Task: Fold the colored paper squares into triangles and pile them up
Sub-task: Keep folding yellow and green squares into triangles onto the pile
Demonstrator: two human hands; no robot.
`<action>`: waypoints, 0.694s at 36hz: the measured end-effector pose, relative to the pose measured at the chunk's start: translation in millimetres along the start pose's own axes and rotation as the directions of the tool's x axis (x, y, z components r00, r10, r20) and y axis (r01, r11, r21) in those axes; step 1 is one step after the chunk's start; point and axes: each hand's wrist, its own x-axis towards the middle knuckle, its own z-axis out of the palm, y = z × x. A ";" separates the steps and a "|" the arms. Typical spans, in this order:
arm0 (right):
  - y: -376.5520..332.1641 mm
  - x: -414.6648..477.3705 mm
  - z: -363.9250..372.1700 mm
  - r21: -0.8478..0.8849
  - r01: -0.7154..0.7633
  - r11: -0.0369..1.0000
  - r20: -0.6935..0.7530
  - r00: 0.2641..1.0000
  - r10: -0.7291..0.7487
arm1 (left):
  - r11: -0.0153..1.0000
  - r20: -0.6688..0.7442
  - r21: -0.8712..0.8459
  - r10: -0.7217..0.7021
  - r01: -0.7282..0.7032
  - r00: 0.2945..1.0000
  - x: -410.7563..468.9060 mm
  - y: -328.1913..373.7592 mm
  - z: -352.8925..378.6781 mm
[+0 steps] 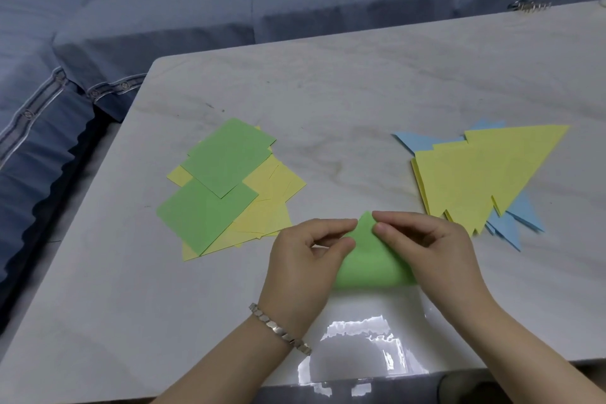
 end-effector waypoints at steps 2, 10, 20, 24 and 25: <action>0.1 0.8 -0.4 0.014 -0.004 1.000 -0.002 1.000 0.004 | 1.000 0.002 -0.007 0.000 0.000 1.000 -0.7 0.4 0.3; 2.9 3.7 -2.7 -0.075 0.075 0.994 0.095 0.993 -0.068 | 1.000 -0.032 -0.022 -0.016 0.015 0.999 1.0 -2.8 1.0; 12.6 12.8 -1.8 -0.131 0.124 0.984 0.156 0.982 -0.103 | 0.995 0.010 -0.047 -0.089 0.089 0.996 18.6 -5.1 2.8; 18.1 25.9 1.2 -0.193 0.126 0.973 0.163 0.982 -0.095 | 0.996 0.097 0.069 -0.057 0.050 0.994 42.0 -9.8 4.1; 20.2 31.2 1.7 -0.210 0.117 0.971 0.151 0.985 -0.086 | 0.995 0.106 0.087 -0.052 0.043 0.993 48.7 -12.5 5.2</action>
